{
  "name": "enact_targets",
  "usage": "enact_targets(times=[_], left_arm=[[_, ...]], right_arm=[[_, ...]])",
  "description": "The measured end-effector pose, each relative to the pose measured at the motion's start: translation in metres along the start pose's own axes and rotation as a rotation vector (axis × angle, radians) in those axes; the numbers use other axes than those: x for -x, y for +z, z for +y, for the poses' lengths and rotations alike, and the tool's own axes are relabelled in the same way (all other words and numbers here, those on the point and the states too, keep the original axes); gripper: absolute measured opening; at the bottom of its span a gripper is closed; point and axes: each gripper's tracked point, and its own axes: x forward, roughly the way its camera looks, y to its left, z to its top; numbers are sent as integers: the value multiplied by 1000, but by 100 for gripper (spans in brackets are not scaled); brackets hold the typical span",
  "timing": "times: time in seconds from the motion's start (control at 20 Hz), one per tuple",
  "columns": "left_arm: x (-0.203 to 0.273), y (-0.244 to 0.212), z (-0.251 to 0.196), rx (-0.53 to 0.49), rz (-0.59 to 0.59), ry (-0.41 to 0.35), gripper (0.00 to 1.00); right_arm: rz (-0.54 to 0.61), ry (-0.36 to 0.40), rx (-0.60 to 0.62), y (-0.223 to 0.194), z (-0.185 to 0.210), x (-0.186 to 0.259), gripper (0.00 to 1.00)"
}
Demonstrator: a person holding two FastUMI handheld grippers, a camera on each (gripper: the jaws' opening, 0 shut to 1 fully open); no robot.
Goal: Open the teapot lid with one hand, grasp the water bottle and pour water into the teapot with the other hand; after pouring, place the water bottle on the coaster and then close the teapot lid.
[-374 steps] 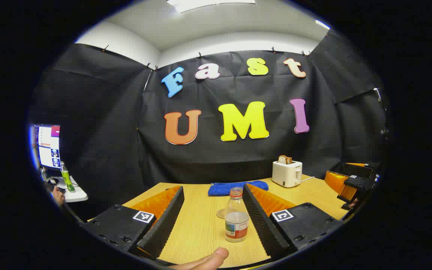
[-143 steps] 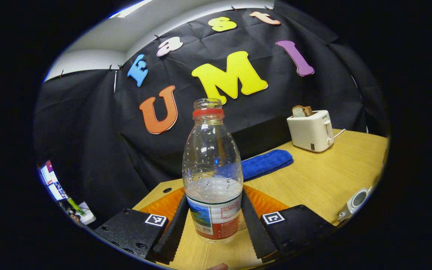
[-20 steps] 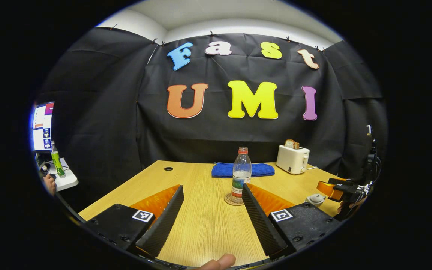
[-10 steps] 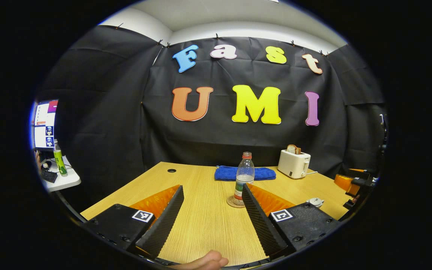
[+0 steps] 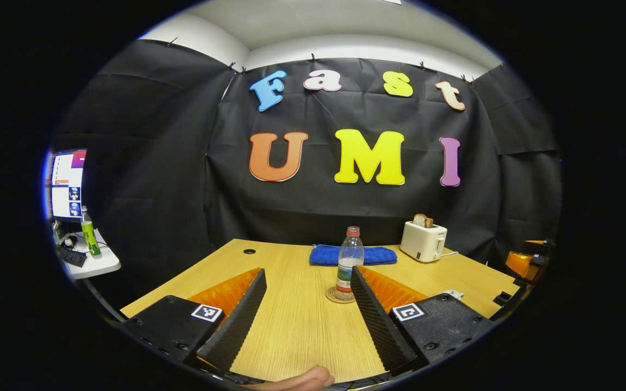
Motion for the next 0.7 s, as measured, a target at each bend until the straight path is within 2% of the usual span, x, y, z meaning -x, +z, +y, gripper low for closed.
enact_targets(times=[0.15, 0.3, 0.5, 0.7], left_arm=[[4, -2, -14, -19, 6, -8, 98], [3, -6, -32, -63, 14, -28, 98], [3, -8, -45, -122, 7, -47, 98], [5, -9, -51, -80, 5, -54, 97]], right_arm=[[-30, 23, 9, 5, -2, 9, 95], [-61, -14, 52, 9, -11, 10, 96], [-38, -1, 28, 3, -3, 7, 95], [-33, -1, 35, 1, 1, 7, 96]])
